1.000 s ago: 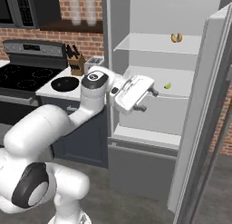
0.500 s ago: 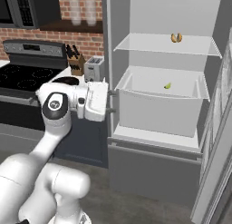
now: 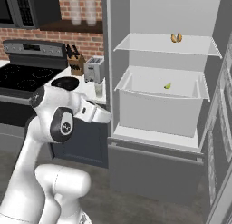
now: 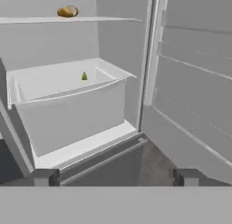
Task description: Grab a lemon wedge from the fridge and one ice cube from the ice bowl, and put them in the glass of lemonade.
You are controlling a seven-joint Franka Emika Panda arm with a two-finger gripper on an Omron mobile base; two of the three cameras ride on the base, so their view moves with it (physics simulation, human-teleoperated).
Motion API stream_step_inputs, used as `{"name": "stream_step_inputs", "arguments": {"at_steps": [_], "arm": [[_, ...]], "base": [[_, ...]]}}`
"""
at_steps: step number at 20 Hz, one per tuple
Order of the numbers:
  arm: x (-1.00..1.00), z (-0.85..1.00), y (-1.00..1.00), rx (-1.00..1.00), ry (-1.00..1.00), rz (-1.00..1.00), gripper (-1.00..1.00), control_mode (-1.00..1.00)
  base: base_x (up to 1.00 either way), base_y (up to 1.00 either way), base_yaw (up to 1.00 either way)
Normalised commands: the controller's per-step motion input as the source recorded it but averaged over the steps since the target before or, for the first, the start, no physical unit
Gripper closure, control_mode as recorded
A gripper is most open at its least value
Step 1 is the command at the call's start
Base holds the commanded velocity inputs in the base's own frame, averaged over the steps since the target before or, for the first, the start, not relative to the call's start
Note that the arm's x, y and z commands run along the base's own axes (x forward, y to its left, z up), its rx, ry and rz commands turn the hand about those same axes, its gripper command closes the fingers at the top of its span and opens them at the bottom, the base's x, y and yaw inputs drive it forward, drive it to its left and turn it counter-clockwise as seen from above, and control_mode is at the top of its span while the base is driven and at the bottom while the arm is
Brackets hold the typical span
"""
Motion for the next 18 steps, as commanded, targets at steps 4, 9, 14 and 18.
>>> {"name": "stream_step_inputs", "arguments": {"at_steps": [4,9,14,18], "arm": [[-0.05,-0.14,0.04,0.45,0.42,0.39,-1.0,-1.0],[-0.04,-0.16,0.07,0.15,0.08,0.12,-1.0,-1.0],[-0.22,-0.17,0.0,0.0,0.02,0.0,-1.0,-1.0],[-0.33,-0.43,0.06,-0.11,0.0,0.0,-1.0,-1.0]], "base": [[0.0,0.0,0.0],[0.0,0.0,0.0],[0.0,0.0,0.0],[0.0,0.0,0.0]]}}
